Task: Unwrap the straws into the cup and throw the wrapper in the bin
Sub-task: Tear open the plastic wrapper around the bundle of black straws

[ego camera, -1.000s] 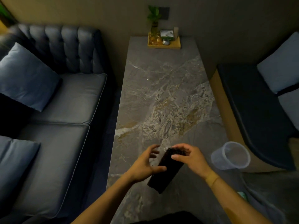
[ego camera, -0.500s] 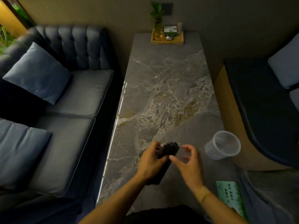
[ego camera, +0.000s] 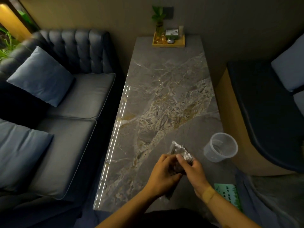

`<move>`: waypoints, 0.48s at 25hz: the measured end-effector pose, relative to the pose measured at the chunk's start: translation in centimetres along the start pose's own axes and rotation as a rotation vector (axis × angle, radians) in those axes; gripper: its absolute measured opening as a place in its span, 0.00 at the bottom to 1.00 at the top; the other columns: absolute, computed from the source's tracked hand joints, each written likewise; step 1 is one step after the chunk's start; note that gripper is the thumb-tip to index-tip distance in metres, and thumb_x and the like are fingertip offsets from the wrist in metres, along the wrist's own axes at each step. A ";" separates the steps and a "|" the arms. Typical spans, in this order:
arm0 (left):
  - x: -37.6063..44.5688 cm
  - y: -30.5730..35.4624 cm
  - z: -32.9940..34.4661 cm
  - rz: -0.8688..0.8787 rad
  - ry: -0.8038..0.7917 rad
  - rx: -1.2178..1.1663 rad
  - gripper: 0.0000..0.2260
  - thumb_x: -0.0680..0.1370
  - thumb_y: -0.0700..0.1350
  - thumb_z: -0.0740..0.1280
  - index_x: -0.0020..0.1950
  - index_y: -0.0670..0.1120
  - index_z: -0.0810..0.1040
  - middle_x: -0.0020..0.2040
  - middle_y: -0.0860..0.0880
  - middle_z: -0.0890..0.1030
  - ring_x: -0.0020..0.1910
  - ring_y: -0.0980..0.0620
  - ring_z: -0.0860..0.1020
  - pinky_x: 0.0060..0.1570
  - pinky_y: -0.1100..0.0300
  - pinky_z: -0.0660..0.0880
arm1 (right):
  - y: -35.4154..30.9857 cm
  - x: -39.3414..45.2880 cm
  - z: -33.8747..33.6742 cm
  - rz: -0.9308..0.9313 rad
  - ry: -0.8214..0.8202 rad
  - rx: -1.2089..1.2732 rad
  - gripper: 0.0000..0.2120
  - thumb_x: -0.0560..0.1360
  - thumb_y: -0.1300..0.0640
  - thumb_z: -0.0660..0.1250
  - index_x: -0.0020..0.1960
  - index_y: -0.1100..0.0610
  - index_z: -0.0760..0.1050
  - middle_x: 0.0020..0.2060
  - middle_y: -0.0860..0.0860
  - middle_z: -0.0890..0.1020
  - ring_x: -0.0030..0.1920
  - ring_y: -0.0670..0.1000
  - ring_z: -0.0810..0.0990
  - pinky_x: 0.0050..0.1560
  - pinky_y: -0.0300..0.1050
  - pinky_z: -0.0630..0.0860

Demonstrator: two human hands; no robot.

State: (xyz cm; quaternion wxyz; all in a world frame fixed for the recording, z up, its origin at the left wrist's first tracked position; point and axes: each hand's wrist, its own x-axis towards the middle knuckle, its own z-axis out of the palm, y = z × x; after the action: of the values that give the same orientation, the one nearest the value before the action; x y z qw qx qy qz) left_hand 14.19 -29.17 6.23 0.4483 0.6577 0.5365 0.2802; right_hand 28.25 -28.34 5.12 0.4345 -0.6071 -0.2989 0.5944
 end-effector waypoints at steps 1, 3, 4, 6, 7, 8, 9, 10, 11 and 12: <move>0.0 -0.2 -0.5 -0.030 -0.046 -0.017 0.23 0.69 0.48 0.72 0.63 0.58 0.74 0.53 0.58 0.75 0.50 0.62 0.77 0.50 0.67 0.76 | 0.0 0.3 -0.5 0.000 -0.016 -0.009 0.08 0.74 0.57 0.71 0.51 0.57 0.82 0.45 0.55 0.87 0.47 0.53 0.86 0.48 0.46 0.82; -0.1 -0.8 -1.7 -0.071 -0.092 -0.002 0.20 0.70 0.45 0.72 0.61 0.57 0.76 0.49 0.58 0.78 0.44 0.61 0.79 0.46 0.65 0.77 | -0.1 0.9 -1.1 0.014 -0.056 -0.032 0.06 0.74 0.58 0.71 0.50 0.55 0.82 0.46 0.52 0.87 0.48 0.50 0.86 0.47 0.41 0.80; -0.1 -1.1 -2.4 -0.066 -0.076 0.047 0.18 0.71 0.44 0.72 0.59 0.56 0.76 0.47 0.57 0.78 0.42 0.61 0.78 0.44 0.63 0.77 | -0.1 1.2 -1.3 0.038 -0.087 -0.054 0.06 0.74 0.57 0.71 0.50 0.55 0.82 0.46 0.52 0.87 0.49 0.50 0.85 0.48 0.42 0.80; -0.2 -1.6 -3.8 0.031 -0.009 0.283 0.16 0.71 0.45 0.71 0.58 0.54 0.76 0.50 0.55 0.76 0.46 0.59 0.76 0.45 0.57 0.78 | -0.3 1.7 -1.5 0.096 -0.161 -0.135 0.08 0.73 0.56 0.72 0.51 0.56 0.81 0.46 0.52 0.87 0.51 0.52 0.85 0.51 0.44 0.80; -0.2 -2.0 -4.4 0.117 0.009 0.423 0.18 0.72 0.48 0.71 0.60 0.54 0.75 0.54 0.53 0.75 0.50 0.57 0.76 0.47 0.57 0.78 | -0.4 1.8 -1.6 0.119 -0.199 -0.164 0.10 0.72 0.55 0.72 0.53 0.56 0.81 0.47 0.52 0.87 0.52 0.53 0.84 0.52 0.44 0.80; -0.2 -2.3 -4.8 0.205 0.008 0.547 0.20 0.71 0.51 0.71 0.63 0.55 0.73 0.59 0.52 0.73 0.55 0.55 0.74 0.48 0.59 0.77 | -0.5 1.8 -1.5 0.141 -0.231 -0.167 0.12 0.72 0.55 0.72 0.55 0.56 0.81 0.48 0.52 0.87 0.52 0.52 0.84 0.52 0.43 0.79; 0.0 -2.5 -5.1 0.270 -0.008 0.633 0.23 0.71 0.55 0.70 0.65 0.57 0.71 0.64 0.51 0.71 0.59 0.54 0.73 0.49 0.60 0.76 | -0.5 1.8 -1.4 0.161 -0.255 -0.147 0.13 0.73 0.54 0.72 0.57 0.56 0.81 0.50 0.52 0.87 0.53 0.50 0.84 0.53 0.42 0.79; 0.2 -2.5 -5.2 0.304 -0.028 0.674 0.25 0.71 0.58 0.70 0.66 0.58 0.70 0.68 0.51 0.69 0.62 0.53 0.71 0.51 0.60 0.75 | -0.6 1.7 -1.3 0.175 -0.272 -0.116 0.14 0.73 0.54 0.71 0.58 0.55 0.80 0.52 0.51 0.86 0.53 0.49 0.84 0.53 0.41 0.78; 0.4 -2.5 -5.2 0.314 -0.041 0.680 0.25 0.71 0.60 0.69 0.66 0.58 0.70 0.70 0.51 0.67 0.65 0.52 0.70 0.52 0.60 0.74 | -0.7 1.5 -1.2 0.187 -0.288 -0.084 0.15 0.73 0.54 0.71 0.59 0.54 0.80 0.53 0.51 0.86 0.54 0.48 0.84 0.53 0.42 0.79; 0.6 -2.4 -5.2 0.315 -0.044 0.666 0.25 0.71 0.62 0.68 0.66 0.59 0.70 0.71 0.51 0.66 0.66 0.52 0.70 0.53 0.60 0.73 | -0.8 1.3 -1.0 0.202 -0.302 -0.054 0.16 0.72 0.54 0.71 0.60 0.54 0.79 0.53 0.51 0.86 0.54 0.49 0.84 0.55 0.44 0.78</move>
State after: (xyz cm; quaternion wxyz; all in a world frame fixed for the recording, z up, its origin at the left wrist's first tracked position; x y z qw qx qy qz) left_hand 8.84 -27.07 6.27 0.1725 0.8480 0.4807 0.1416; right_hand 29.51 -27.03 5.13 0.3062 -0.5492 -0.3143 0.7112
